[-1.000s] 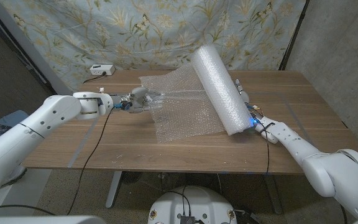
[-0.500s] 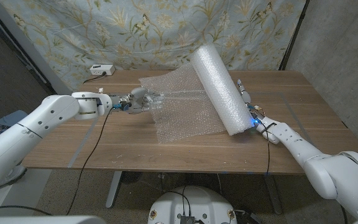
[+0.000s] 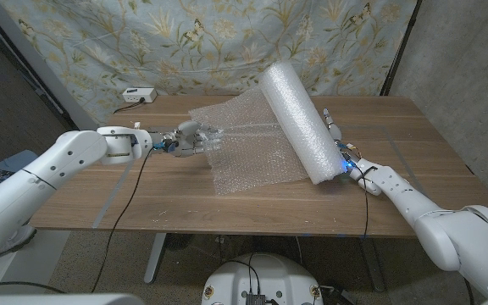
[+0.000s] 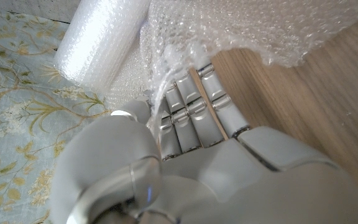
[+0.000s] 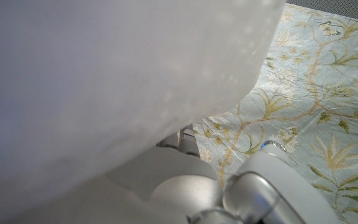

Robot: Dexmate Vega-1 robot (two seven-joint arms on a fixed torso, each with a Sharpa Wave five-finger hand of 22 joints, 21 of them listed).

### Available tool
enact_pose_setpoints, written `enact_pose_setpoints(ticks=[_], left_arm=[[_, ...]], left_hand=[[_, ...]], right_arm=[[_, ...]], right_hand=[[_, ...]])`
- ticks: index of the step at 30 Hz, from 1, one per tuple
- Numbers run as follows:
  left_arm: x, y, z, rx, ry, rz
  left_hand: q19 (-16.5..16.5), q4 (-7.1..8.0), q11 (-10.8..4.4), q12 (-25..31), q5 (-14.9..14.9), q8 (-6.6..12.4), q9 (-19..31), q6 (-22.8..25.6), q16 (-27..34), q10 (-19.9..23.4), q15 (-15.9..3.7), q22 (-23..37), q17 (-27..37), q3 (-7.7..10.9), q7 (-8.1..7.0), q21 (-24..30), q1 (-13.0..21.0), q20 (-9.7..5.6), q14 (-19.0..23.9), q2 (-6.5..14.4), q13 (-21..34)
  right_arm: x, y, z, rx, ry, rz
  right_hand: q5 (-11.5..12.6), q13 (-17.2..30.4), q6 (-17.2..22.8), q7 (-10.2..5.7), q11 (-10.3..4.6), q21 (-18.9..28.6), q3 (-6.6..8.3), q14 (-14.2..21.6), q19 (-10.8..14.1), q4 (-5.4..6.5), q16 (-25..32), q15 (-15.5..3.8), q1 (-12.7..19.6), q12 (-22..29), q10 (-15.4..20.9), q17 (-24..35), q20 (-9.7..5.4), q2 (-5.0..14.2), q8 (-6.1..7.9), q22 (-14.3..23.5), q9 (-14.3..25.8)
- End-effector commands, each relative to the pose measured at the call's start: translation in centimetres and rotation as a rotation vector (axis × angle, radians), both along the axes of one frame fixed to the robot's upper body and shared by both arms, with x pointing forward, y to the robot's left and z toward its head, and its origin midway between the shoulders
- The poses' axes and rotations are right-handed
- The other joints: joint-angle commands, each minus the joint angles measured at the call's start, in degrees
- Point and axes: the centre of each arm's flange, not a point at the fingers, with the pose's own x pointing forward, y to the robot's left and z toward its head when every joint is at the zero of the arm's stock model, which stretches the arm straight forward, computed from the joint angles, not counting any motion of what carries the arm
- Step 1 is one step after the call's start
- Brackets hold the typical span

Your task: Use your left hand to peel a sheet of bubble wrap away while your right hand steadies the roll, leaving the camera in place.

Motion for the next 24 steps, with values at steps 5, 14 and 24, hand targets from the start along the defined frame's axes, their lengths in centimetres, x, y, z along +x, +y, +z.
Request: enact_pose_setpoints(ticks=[5, 14, 24], left_arm=[[-0.1, -0.2, 0.8, 0.008, 0.012, -0.008], [-0.7, 0.2, 1.2, 0.03, 0.031, 0.007], [-1.0, 0.6, 0.9, 0.033, 0.053, 0.007]], left_hand=[[-0.17, -0.19, -0.62, -0.06, -0.02, 0.24, 0.26, 1.29, 0.27, 1.41, -0.26, 0.04, 0.28, 0.47, 1.59, 0.67, -0.58, -0.05, -0.36, -0.2, 0.34], [-0.31, -0.24, -0.6, -0.2, -0.03, 0.19, 0.28, 1.25, 0.33, 1.4, -0.31, 0.02, 0.39, 0.49, 1.59, 0.89, -0.55, -0.04, -0.47, -0.16, 0.37], [-0.42, -0.24, -0.54, -0.3, -0.03, 0.16, 0.33, 1.24, 0.35, 1.39, -0.19, -0.01, 0.42, 0.55, 1.63, 1.15, -0.56, -0.08, -0.51, -0.13, 0.49]], right_arm=[[-0.6, 2.1, -0.3, 0.062, -0.001, 0.127], [-0.9, 2.4, -0.7, 0.064, 0.012, 0.151], [-0.8, 2.7, -0.7, 0.045, 0.032, 0.167]], right_hand=[[0.68, 0.31, -0.35, 0.26, 0.17, 0.78, -0.66, 1.43, 2.03, 0.26, 0.23, -0.12, -0.99, -0.18, 1.31, 0.22, -0.61, -0.22, 0.02, 0.06, 0.11], [0.87, 0.31, -0.4, 0.24, 0.37, 0.74, -0.84, 1.6, 2.24, 0.4, 0.27, -0.19, -1.24, -0.27, 1.48, 0.22, -0.74, -0.16, 0.03, 0.04, 0.11], [1.09, 0.32, -0.34, 0.3, 0.32, 0.69, -0.97, 1.83, 2.44, 0.53, 0.33, -0.24, -1.42, -0.34, 1.74, 0.21, -0.75, -0.01, 0.08, 0.02, 0.1]])
